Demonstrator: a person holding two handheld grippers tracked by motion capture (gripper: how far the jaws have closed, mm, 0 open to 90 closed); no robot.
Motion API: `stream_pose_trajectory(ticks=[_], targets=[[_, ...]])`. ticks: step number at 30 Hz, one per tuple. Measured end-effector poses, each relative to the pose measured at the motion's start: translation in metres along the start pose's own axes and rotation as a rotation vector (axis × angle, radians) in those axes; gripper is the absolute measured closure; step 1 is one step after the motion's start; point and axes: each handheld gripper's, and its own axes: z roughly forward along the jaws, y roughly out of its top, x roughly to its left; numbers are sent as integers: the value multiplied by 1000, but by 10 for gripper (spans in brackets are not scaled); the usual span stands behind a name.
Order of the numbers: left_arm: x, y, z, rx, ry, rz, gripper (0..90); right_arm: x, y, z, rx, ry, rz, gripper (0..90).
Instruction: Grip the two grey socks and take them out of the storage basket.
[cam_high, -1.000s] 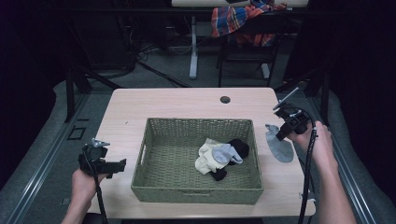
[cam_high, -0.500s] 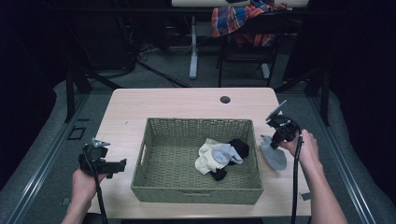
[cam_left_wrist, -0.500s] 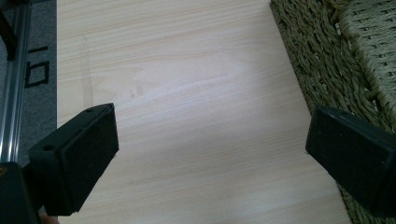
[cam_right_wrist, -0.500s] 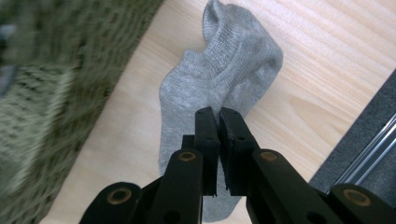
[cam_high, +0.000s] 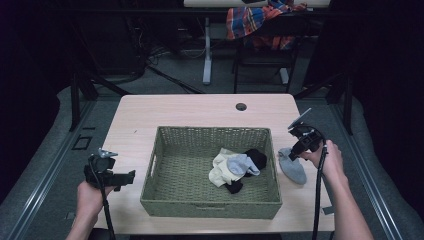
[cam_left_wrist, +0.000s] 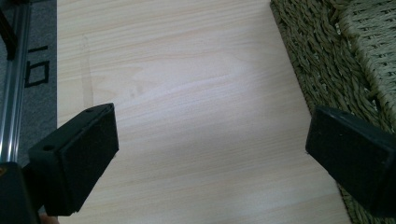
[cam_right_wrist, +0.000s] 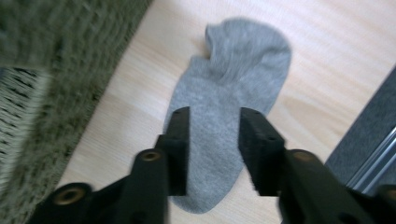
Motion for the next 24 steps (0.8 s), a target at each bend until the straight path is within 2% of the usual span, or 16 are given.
stream_pose_trajectory(ticks=[4, 5, 6, 8, 11, 12, 13, 17, 18, 19, 24], targets=[[1, 0, 0, -1, -3, -3, 27, 3, -3, -25, -66, 6, 5, 452], [1, 0, 1, -3, -4, -7, 26, 3, -2, -32, -54, 14, -15, 422], [1, 0, 1, -3, -4, -7, 26, 5, -3, -37, -71, 9, -13, 393], [1, 0, 1, -1, -6, -7, 26, 9, -4, -48, -72, -1, -28, 324], [1, 0, 0, -2, -5, -7, 26, 14, -4, -55, -82, 0, -40, 278], [1, 0, 0, -1, -5, -6, 26, 19, -4, -63, -97, -1, -54, 216], [1, 0, 0, -1, -5, -6, 26, 19, -4, -63, -97, -1, -54, 216], [1, 0, 0, -1, -2, -9, 26, 38, -1, -82, -135, -9, -105, 153], [1, 0, 0, -1, -2, -9, 26, 38, -1, -82, -135, -9, -105, 153], [1, 0, 0, 0, -1, -8, 26, 48, 0, -89, -147, -7, -128, 143], [2, -1, 0, 3, 2, -11, 26, 71, 6, -101, -176, 1, -192, 112]])
